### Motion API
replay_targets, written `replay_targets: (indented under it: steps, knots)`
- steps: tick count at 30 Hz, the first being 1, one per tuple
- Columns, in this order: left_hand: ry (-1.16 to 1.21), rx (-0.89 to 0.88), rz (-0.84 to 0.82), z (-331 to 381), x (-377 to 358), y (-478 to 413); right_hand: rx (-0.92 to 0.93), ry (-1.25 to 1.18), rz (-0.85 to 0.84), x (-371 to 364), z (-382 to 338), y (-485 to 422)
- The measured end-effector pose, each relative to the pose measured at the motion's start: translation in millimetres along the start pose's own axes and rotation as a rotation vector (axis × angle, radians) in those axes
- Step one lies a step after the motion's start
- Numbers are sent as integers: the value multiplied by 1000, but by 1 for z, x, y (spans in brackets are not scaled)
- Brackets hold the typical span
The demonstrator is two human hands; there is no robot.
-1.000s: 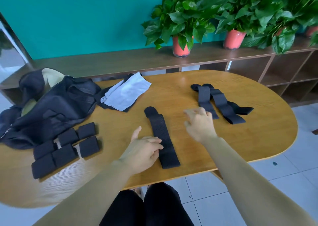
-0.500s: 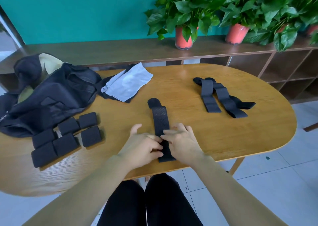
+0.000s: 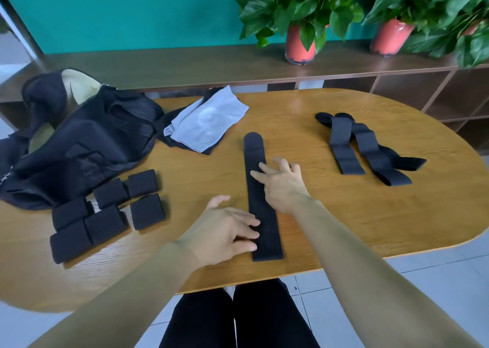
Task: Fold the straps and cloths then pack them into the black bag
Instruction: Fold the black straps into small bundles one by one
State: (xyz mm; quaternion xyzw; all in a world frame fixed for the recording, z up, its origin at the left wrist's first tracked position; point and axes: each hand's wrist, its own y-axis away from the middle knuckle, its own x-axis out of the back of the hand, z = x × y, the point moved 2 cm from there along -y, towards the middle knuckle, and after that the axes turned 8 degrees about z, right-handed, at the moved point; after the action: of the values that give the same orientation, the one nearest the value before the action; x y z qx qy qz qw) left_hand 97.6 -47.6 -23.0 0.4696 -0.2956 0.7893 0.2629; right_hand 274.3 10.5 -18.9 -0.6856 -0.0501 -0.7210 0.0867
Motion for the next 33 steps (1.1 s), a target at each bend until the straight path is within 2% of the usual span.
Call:
replay_targets:
  steps: [11, 14, 19, 23, 26, 29, 33]
  knots:
    - [-23, -51, -14, -7, 0, 3, -48, 14, 5, -3, 13, -32]
    - [-28, -30, -8, -4, 2, 3, -82, -71, 31, 1, 15, -30]
    - [36, 60, 127, 2, 5, 11, -108, -392, 276, 21, 16, -8]
    - [15, 88, 118, 7, 7, 21, -71, -534, 432, 29, 12, 38]
    - [-4, 114, 90, 15, 8, 25, -59, -641, 367, 29, 6, 80]
    - [-12, 136, 27, 25, 6, 27, -110, -801, 173, 26, -3, 114]
    - [-29, 150, 75, 26, -1, 27, -165, -744, 35, 12, -6, 134]
